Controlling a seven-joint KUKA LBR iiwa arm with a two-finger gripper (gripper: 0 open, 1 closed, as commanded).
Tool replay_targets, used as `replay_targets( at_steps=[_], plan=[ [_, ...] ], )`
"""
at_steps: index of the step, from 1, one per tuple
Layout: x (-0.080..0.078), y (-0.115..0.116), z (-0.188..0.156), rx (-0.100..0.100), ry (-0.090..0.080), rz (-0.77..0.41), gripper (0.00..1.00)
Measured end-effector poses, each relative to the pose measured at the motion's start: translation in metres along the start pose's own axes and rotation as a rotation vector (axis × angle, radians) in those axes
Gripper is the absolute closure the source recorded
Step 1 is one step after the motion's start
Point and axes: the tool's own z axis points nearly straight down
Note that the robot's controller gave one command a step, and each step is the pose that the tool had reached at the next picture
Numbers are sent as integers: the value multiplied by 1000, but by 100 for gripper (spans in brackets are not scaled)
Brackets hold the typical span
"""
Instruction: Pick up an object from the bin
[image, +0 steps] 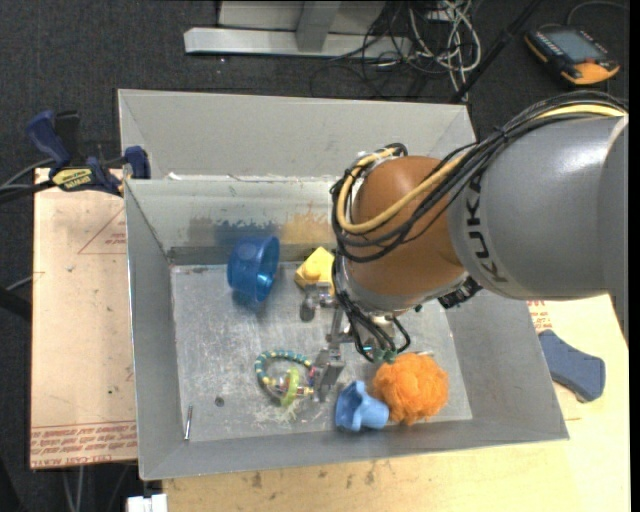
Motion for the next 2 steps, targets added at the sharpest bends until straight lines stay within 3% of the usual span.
replay_targets(
  at_steps=[1, 2],
  plan=[
    [-6, 6, 30, 0, -8, -56, 0],
    [-9, 11, 99, 0, -4, -229, 100]
  ],
)
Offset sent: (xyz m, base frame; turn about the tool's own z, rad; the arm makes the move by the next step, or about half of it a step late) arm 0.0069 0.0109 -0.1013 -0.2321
